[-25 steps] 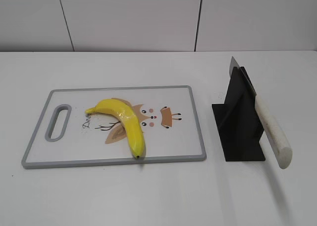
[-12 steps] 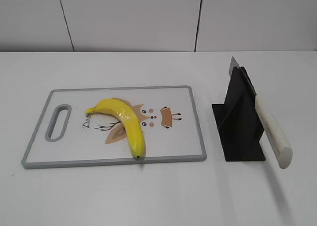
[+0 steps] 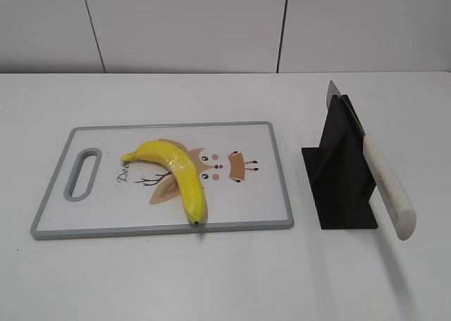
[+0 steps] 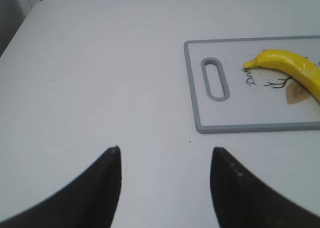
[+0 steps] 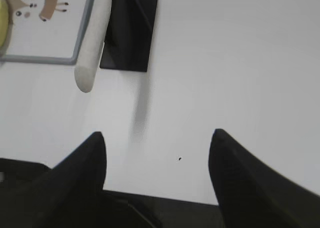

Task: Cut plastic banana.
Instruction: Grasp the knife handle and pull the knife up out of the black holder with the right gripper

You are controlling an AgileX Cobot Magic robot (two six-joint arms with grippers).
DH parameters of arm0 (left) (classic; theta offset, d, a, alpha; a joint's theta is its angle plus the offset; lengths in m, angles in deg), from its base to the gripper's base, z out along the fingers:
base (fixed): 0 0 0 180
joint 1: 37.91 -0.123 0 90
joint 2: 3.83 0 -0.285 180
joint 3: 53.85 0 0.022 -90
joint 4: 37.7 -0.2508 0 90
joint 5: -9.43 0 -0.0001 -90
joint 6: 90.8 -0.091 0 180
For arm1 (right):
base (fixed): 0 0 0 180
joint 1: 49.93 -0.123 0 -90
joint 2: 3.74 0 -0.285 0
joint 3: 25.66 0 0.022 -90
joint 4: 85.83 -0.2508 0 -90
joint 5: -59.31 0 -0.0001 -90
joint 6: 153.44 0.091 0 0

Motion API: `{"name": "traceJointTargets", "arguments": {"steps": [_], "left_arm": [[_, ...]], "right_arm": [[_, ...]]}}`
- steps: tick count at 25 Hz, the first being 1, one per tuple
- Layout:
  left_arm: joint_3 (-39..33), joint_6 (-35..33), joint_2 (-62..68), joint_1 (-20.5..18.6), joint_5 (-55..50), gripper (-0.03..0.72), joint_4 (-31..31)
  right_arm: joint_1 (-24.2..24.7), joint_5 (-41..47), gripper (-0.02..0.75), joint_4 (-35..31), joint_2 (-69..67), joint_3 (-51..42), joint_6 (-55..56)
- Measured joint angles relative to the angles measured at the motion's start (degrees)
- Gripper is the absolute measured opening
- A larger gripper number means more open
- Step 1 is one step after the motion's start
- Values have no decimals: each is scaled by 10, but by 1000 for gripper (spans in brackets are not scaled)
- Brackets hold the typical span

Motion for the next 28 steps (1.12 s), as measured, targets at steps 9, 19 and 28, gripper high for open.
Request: {"name": "traceJointTargets", "arguments": {"steps": [9,19,28], "left_arm": [[0,0,0,0,0,533,0],[0,0,0,0,0,533,0],[0,0,0,0,0,533,0]], "right_arm": [[-26,33,496,-18,-202,72,0],[-169,12,496,15,-383,165,56],[-174,-44,496,10,-558,191,83]]}}
